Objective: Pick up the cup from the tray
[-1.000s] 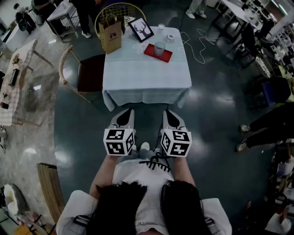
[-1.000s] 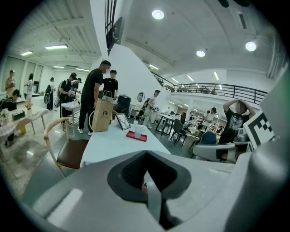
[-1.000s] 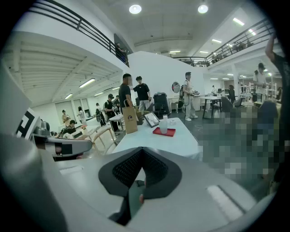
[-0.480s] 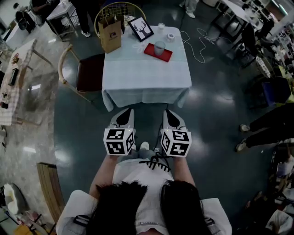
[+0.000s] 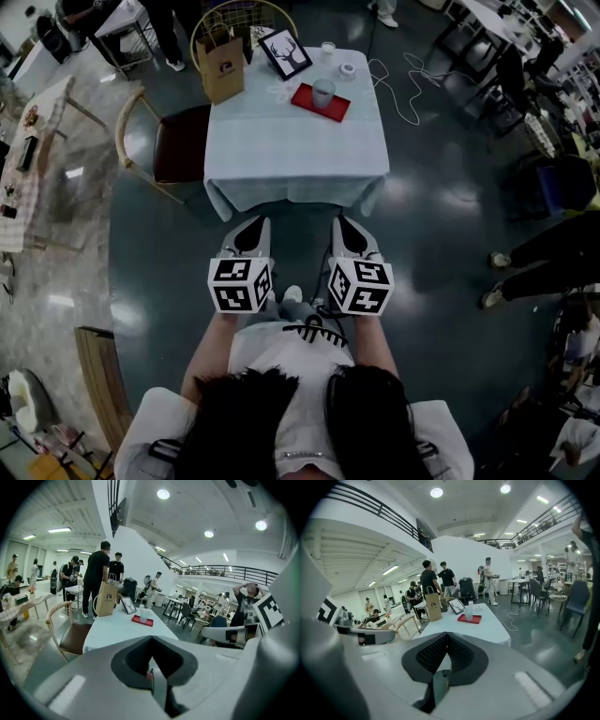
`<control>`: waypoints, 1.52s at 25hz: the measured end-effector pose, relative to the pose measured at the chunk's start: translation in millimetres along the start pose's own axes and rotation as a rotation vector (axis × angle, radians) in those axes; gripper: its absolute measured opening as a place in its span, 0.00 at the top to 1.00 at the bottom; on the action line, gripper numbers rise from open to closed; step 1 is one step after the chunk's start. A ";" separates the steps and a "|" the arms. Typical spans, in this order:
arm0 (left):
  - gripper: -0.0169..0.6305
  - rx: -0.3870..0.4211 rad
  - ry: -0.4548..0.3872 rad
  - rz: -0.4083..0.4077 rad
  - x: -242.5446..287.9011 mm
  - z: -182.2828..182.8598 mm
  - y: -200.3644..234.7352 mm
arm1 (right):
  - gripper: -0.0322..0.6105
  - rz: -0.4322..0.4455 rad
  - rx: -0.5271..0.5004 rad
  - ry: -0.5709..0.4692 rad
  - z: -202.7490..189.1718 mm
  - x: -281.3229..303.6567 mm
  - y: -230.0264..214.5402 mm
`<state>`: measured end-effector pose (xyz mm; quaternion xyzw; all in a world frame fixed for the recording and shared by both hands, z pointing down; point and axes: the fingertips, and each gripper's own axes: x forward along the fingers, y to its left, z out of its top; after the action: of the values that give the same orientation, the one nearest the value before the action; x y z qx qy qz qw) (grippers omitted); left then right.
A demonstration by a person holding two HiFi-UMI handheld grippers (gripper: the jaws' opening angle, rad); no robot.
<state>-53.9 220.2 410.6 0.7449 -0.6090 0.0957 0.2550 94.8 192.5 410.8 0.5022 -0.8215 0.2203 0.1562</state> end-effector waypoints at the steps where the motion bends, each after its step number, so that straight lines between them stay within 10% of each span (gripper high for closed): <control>1: 0.97 -0.001 0.000 0.004 2.1 -0.8 -0.3 | 0.91 0.010 -0.005 -0.006 0.9 1.3 -0.6; 11: 0.97 -0.016 0.015 0.030 12.7 -9.5 -3.3 | 0.60 0.172 0.010 -0.050 7.0 6.7 4.2; 38: 0.97 -0.002 0.049 -0.036 138.7 62.1 50.9 | 0.45 0.152 0.002 -0.092 70.2 127.1 -16.9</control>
<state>-79.8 63.8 434.0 0.7529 -0.5892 0.1086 0.2723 50.7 53.2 415.0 0.4479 -0.8635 0.2089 0.1007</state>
